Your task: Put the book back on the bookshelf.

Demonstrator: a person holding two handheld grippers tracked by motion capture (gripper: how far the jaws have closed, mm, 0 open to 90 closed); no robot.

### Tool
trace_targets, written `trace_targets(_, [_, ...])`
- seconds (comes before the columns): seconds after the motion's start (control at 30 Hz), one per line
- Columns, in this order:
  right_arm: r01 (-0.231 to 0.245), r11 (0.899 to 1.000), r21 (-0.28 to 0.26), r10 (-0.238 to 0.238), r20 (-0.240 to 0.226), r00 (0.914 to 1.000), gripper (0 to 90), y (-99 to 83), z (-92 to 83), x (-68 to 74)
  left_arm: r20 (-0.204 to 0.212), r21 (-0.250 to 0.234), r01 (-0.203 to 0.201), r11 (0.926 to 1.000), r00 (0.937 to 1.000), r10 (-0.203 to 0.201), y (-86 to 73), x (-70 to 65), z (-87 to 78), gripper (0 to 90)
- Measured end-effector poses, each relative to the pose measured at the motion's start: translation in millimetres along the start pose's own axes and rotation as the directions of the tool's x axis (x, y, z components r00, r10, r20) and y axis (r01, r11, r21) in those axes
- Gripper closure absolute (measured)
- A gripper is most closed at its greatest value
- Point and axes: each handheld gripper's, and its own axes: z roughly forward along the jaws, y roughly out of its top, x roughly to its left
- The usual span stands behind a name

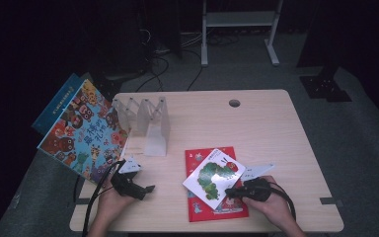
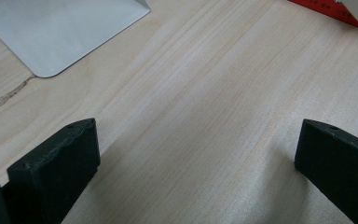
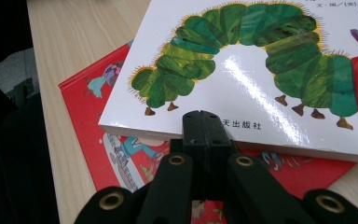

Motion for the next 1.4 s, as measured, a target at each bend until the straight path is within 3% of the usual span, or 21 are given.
trace_targets(1.4, [0.030, 0.999, 0.041, -0.030, -0.003, 0.9995, 89.5, 37.4, 35.4, 2.8, 0.000, 0.001, -0.002, 1.0000, 1.0000, 0.002, 0.0, 0.1, -0.1, 0.0])
